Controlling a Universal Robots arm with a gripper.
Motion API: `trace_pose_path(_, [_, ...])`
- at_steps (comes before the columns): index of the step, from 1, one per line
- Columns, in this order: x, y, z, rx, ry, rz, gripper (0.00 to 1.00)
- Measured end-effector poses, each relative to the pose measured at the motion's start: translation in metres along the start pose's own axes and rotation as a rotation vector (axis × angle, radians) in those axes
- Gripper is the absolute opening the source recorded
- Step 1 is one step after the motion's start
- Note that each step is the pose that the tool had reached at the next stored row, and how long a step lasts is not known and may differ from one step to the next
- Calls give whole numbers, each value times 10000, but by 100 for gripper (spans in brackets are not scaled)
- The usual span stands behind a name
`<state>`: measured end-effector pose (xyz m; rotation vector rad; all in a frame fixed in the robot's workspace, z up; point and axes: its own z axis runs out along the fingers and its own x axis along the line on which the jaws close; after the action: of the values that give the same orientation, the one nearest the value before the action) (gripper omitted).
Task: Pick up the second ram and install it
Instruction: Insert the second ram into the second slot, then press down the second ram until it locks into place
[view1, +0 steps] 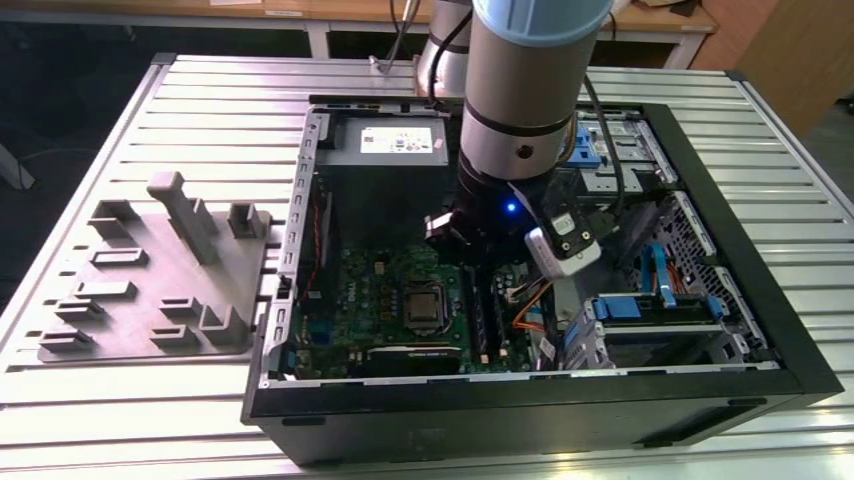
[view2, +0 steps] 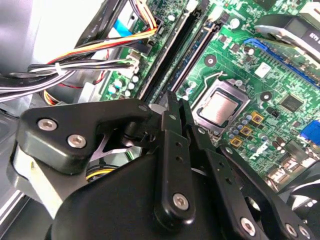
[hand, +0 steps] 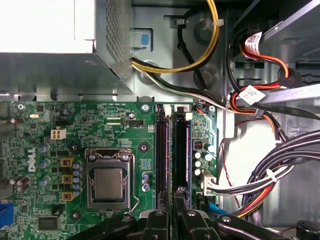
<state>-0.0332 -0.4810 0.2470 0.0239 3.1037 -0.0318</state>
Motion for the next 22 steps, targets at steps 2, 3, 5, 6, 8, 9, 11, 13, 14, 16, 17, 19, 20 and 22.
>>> trace_pose_path(2, [0, 0, 0, 1, 0, 0, 18])
trace_pose_path(3, [0, 0, 0, 2, 0, 0, 17])
trace_pose_path(5, [0, 0, 0, 2, 1, 0, 11])
trace_pose_path(6, [0, 0, 0, 3, 1, 0, 10])
trace_pose_path(8, [0, 0, 0, 3, 0, 0, 10])
trace_pose_path(9, [0, 0, 0, 3, 0, 0, 10])
trace_pose_path(11, [0, 0, 0, 8, 0, 0, 10])
trace_pose_path(13, [0, 0, 0, 13, 0, -1, 10])
trace_pose_path(14, [0, 0, 0, 13, 0, 0, 10])
trace_pose_path(16, [0, 0, 0, 26, 0, -1, 10])
trace_pose_path(17, [0, 0, 0, 33, 0, -1, 10])
trace_pose_path(19, [0, 0, 0, 39, 0, -1, 10])
trace_pose_path(20, [0, 0, 0, 40, 0, -2, 10])
trace_pose_path(22, [0, 0, 0, 40, 0, -1, 10])
